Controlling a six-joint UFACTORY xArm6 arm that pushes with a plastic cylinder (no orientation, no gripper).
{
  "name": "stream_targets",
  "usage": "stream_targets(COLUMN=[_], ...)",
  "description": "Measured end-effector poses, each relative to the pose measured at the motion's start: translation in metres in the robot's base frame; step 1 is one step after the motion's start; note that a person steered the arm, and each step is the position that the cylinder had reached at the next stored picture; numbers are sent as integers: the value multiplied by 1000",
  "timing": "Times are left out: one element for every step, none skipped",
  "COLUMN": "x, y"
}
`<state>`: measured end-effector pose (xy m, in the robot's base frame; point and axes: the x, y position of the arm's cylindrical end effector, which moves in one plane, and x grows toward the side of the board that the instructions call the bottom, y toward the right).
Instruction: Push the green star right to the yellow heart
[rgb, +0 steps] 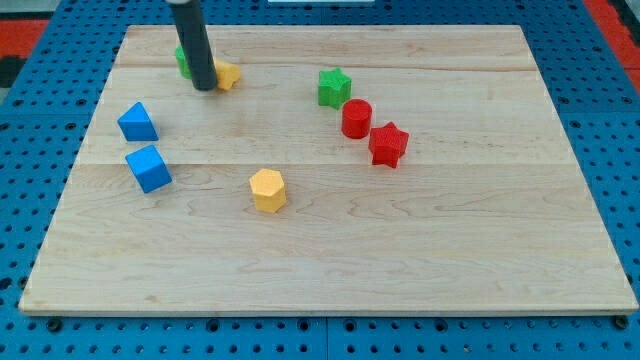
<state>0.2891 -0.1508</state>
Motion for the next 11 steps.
stream_targets(x=[50, 63, 52, 17, 6, 48, 68, 20, 15, 8, 5], y=[33, 115, 199, 240, 205, 128, 114, 84, 85, 129, 75])
